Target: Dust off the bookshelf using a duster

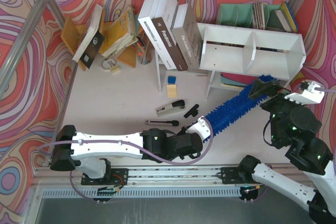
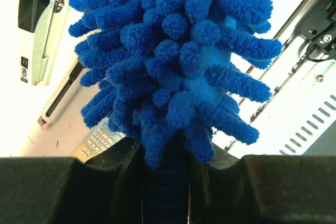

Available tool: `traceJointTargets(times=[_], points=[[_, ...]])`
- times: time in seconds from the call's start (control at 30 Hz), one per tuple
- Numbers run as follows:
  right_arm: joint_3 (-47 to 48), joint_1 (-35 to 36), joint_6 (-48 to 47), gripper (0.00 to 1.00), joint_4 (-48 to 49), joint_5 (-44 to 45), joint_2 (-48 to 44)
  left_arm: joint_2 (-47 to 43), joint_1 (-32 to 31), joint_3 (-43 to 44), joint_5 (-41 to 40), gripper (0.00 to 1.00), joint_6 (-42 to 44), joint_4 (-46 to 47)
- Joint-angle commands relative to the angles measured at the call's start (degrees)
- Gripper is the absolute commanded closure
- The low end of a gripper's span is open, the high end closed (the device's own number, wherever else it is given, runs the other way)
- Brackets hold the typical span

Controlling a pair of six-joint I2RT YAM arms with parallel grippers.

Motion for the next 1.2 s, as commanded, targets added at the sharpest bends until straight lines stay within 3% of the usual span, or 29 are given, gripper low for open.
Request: traceJointTargets(times=[0.0, 0.27, 0.73, 1.17], points=[[-1.4, -0.1, -2.2, 0.01, 2.6, 1.3, 1.5, 0.2, -0.2, -0.7, 2.2, 1.0, 0.7, 2.5], [-3.3, -0.1, -6.5, 0.01, 5.2, 2.1, 1.5, -3.6, -0.3, -3.5, 1.7, 1.0, 1.8, 7.9], [-11.6, -0.2, -17.5, 0.01, 14.3, -0.2, -0.3, -0.6, 4.0, -5.5, -0.3, 1.0, -0.8, 9.7], [-17.9, -0.2, -22.1, 0.01, 19.8, -2.3, -4.9, -4.1, 5.3, -9.9, -9.8, 1.0, -6.7, 12.2]])
